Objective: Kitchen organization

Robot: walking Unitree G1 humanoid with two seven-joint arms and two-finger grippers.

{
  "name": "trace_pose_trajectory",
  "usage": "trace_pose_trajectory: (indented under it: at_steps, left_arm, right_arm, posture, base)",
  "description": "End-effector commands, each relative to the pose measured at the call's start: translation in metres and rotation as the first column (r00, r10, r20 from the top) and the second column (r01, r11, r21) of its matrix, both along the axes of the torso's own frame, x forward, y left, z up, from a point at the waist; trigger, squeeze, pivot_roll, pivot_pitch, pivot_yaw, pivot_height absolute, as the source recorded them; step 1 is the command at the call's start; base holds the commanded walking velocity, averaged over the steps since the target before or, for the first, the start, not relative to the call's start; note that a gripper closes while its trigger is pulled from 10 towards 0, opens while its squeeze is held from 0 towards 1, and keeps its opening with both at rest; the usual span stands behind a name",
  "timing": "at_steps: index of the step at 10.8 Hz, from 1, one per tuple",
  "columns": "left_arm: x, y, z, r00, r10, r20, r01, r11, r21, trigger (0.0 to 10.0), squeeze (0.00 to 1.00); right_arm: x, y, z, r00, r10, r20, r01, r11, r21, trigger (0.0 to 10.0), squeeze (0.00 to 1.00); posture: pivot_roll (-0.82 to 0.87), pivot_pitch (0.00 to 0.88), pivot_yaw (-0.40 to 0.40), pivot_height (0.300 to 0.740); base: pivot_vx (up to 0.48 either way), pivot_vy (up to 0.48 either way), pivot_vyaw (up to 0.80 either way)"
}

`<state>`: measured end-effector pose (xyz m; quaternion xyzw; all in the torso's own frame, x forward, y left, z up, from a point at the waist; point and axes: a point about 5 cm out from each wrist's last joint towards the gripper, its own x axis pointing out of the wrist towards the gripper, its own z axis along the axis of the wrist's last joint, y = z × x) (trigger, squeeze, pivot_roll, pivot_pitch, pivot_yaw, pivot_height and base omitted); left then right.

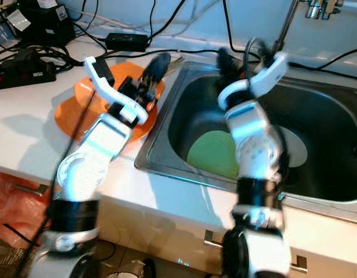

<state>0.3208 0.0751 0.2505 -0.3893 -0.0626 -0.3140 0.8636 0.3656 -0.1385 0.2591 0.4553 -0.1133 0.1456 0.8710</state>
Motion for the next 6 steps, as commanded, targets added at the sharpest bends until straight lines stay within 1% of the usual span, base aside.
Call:
trace_pose_trajectory:
  at_steps: [1,2,3,5,6]
  left_arm:
    - [-0.005,-0.001,0.0,1.0,-0.001,0.021,-0.001,0.998,0.062,10.0,1.0]
    - [-0.01,0.005,-0.005,0.999,0.01,0.041,-0.016,0.988,0.155,10.0,1.0]
    - [-0.013,0.01,-0.009,0.997,0.035,0.073,-0.051,0.971,0.232,10.0,1.0]
    - [-0.017,0.018,-0.011,0.991,0.068,0.118,-0.102,0.944,0.313,10.0,1.0]
    - [-0.022,0.026,-0.008,0.972,0.097,0.215,-0.182,0.889,0.42,10.0,1.0]
  right_arm:
    - [0.002,-0.006,0.006,0.999,-0.023,0.03,0.024,1.0,-0.016,0.0,0.0]
    - [0.006,-0.016,0.01,0.996,-0.06,0.065,0.068,0.988,-0.138,0.0,0.0]
    - [0.01,-0.023,0.011,0.993,-0.066,0.095,0.089,0.96,-0.264,0.0,0.0]
    - [0.015,-0.036,0.004,0.993,-0.067,0.098,0.102,0.903,-0.417,0.0,0.0]
    - [0.019,-0.047,-0.011,0.995,-0.065,0.072,0.093,0.837,-0.539,0.0,0.0]
  posture:
    - [0.07,0.095,0.041,0.74]
    - [0.09,0.099,0.045,0.74]
    - [0.1,0.102,0.048,0.74]
    - [0.11,0.108,0.048,0.74]
    - [0.11,0.114,0.049,0.74]
  base:
    - [0.0,0.0,0.0]
    - [0.0,0.0,0.0]
    - [0.0,0.0,0.0]
    - [0.0,0.0,0.0]
    - [0.0,0.0,0.0]
